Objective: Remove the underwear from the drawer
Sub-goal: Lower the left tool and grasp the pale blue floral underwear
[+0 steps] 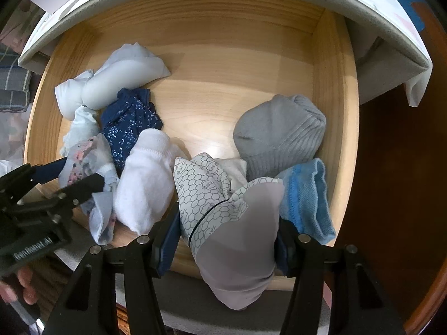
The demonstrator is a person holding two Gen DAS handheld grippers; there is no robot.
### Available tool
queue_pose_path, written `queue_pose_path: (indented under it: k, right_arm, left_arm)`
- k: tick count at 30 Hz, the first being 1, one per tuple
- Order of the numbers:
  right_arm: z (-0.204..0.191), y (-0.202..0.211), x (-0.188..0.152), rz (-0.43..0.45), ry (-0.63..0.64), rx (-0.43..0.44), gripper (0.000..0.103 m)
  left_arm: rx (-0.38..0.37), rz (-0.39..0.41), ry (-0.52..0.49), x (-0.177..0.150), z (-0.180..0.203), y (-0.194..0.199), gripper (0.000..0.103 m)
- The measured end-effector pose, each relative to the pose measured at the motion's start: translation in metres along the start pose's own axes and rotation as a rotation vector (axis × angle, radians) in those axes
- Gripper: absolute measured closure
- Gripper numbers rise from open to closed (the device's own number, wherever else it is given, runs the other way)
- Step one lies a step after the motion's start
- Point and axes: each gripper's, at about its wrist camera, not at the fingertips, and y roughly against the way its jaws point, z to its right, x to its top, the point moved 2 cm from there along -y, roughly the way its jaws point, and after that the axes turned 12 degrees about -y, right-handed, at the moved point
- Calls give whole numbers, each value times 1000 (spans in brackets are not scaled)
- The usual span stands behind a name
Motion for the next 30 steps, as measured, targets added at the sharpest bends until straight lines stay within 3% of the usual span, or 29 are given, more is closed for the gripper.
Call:
queue_pose_path:
  k: [2, 8, 22, 30]
  right_arm:
    - [2, 0, 1, -1, -6, 7, 49]
    - [5, 1, 3, -3, -15, 21, 49]
    - [7, 2, 3, -2, -20, 25, 49]
    - [4, 2, 3, -3, -17, 20, 49]
  left_arm:
    - [10, 0, -25, -1, 4, -3, 65]
    - [1, -2, -53, -6, 6, -1, 78]
    - [-4, 87, -62, -12, -6, 48, 81]
    - [37, 162, -75, -5, -11, 87, 81]
